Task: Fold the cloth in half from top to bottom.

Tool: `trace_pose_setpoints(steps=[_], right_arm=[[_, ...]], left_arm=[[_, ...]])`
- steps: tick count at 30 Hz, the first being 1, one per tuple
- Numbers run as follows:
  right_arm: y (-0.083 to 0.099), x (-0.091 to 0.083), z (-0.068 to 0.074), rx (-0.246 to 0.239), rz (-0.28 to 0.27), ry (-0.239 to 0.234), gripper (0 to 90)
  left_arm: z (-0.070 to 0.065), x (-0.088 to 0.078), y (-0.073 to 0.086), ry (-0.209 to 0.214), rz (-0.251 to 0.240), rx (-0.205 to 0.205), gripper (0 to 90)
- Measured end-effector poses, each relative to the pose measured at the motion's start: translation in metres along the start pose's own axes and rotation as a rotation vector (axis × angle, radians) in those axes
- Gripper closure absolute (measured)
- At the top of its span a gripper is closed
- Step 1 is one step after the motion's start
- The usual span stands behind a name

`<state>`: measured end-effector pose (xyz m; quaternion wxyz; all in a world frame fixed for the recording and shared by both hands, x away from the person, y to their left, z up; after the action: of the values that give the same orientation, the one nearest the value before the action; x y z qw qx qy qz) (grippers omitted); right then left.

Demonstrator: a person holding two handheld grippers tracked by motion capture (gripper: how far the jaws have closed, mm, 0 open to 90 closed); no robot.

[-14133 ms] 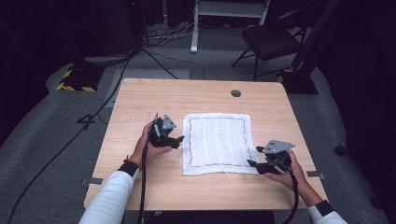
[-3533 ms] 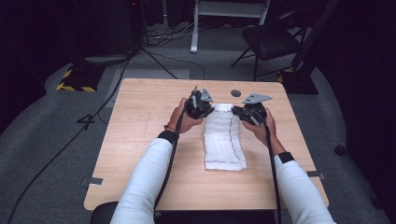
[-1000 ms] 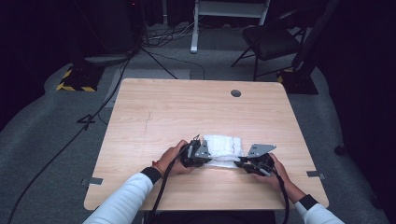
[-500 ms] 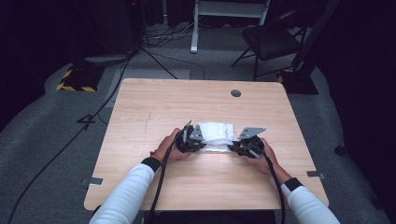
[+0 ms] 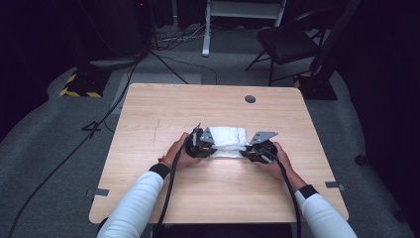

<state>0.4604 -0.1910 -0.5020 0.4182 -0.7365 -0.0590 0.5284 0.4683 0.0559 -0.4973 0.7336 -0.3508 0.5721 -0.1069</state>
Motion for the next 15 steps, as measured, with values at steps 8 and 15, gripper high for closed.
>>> trace_pose_setpoints(steps=[8,15], right_arm=[[-0.002,-0.005,0.001,0.002,0.004,0.023,65.1],[-0.003,-0.014,0.001,0.007,0.02,0.038,50.3]], left_arm=[[-0.003,-0.009,0.001,-0.004,-0.001,-0.015,64.0],[-0.009,-0.021,-0.002,-0.006,-0.017,-0.016,53.1]])
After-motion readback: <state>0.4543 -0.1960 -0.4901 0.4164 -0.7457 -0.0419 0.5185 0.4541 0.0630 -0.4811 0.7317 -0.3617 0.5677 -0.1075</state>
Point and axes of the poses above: each handheld gripper's, and its own axes: x roughly forward along the jaws, y roughly out of its underside, z roughly to its left, the point moved 2 cm from there along x, roughly forward along the jaws, and after that the axes turned 2 degrees about z, right-handed, at the moved point
